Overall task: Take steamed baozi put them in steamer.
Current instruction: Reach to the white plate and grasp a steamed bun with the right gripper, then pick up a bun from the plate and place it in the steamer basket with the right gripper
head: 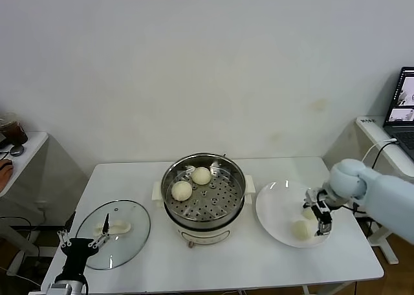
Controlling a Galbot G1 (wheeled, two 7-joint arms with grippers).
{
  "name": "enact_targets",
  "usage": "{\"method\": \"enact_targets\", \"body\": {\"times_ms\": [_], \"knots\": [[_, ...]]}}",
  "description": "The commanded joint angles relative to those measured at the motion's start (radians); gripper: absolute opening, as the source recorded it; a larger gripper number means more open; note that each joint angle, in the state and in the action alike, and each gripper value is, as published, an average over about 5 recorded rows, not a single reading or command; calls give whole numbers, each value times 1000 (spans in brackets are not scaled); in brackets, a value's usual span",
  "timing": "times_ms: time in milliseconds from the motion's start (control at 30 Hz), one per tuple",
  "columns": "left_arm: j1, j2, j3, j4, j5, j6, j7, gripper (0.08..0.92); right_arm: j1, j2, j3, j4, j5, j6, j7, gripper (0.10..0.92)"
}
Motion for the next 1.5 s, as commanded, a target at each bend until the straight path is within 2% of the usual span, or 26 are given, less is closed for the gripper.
{"method": "enact_targets", "body": {"times_ms": [33,200,300,867,1200,1500], "knots": [[0,-1,-1,1,1,0,0,823,-97,90,63,-78,-34,9,38,823],[0,-1,-3,4,1,0,0,823,-98,109,65,-90,-48,-8,38,821],[0,-1,-5,5,0,0,0,823,-96,105,66,-89,-61,-19,27,793],[2,-5,-6,3,0,-1,-1,823,-27,55,59,-44,-35,-26,-30,449],[-7,5,-4,-3,-3,0,0,823,380,63,-24,-31,138,62,-205,433],[-20,31,-11,4,-19,0,2,823,702,238,-141,-79,316,155,-192,431]]}}
